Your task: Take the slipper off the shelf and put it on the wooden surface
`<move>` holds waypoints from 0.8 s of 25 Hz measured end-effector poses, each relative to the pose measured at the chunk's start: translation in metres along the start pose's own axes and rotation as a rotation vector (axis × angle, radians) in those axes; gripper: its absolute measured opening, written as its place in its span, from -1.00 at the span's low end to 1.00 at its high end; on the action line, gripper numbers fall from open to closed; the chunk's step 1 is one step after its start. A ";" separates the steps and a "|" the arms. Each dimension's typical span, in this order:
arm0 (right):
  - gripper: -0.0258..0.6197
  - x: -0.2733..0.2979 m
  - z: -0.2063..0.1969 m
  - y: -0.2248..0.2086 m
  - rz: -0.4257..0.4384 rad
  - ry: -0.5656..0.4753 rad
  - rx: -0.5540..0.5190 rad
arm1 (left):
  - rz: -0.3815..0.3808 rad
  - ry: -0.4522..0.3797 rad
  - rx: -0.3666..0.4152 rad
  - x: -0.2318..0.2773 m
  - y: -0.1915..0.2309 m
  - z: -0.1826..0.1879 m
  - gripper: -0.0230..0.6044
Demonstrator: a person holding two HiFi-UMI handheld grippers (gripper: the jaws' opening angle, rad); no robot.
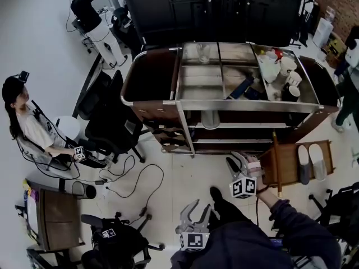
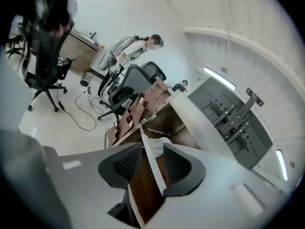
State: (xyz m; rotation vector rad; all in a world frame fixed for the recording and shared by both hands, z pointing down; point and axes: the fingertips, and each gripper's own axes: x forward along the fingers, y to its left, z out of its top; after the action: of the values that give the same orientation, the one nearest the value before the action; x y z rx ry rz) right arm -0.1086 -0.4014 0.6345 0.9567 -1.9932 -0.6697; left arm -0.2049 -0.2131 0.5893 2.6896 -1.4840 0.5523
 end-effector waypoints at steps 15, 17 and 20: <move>-0.74 -0.310 -0.088 0.093 -0.089 0.164 0.320 | -0.406 -0.005 0.174 0.032 -0.222 0.006 -0.31; -0.79 -0.343 -0.102 0.089 -0.136 0.132 0.309 | -0.417 -0.002 0.220 0.027 -0.257 0.006 -0.31; -0.91 -0.397 -0.125 0.084 -0.187 0.096 0.268 | -0.406 -0.020 0.254 0.008 -0.312 0.023 -0.31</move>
State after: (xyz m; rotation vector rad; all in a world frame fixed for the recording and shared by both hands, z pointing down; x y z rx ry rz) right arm 0.1172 -0.0447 0.5890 1.3233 -1.9553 -0.4528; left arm 0.0628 -0.0530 0.6176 3.0734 -0.8754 0.7257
